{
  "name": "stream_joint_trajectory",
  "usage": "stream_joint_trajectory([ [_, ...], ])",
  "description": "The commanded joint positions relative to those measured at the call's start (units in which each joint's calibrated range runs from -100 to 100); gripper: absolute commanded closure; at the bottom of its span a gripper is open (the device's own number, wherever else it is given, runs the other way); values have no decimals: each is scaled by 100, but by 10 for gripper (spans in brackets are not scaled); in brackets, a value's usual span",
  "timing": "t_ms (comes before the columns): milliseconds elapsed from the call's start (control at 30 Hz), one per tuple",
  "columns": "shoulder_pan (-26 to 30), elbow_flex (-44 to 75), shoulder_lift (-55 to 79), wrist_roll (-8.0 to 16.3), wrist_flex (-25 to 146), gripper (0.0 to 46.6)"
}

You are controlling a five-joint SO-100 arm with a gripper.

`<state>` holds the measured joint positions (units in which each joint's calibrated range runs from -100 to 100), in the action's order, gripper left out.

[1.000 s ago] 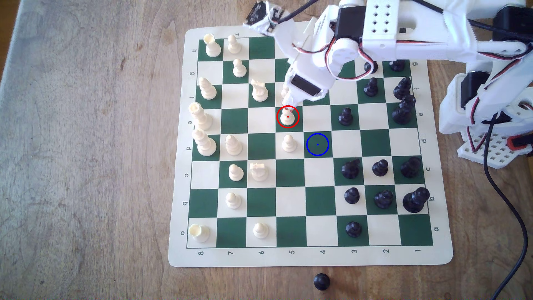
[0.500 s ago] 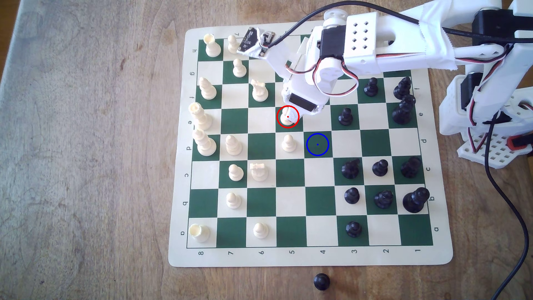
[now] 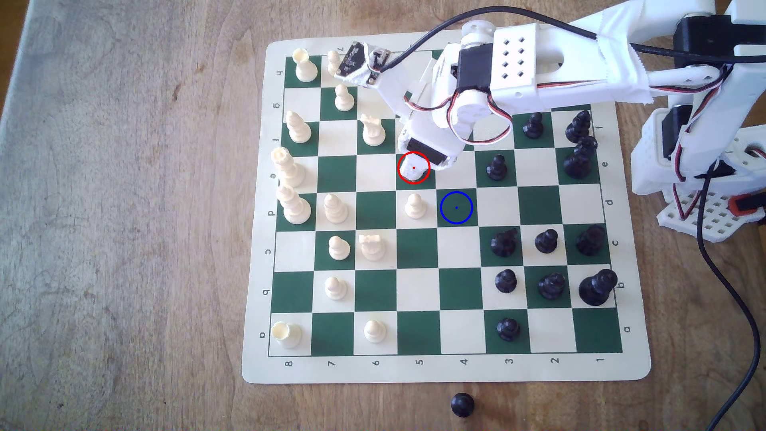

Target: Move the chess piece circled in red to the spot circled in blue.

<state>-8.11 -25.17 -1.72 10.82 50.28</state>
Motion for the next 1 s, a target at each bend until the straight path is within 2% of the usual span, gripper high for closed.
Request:
stream_joint_trajectory([
  [0,17,531,10,15,-106,334],
  [700,103,595,384,29,-360,342],
  [967,103,604,435,15,-409,391],
])
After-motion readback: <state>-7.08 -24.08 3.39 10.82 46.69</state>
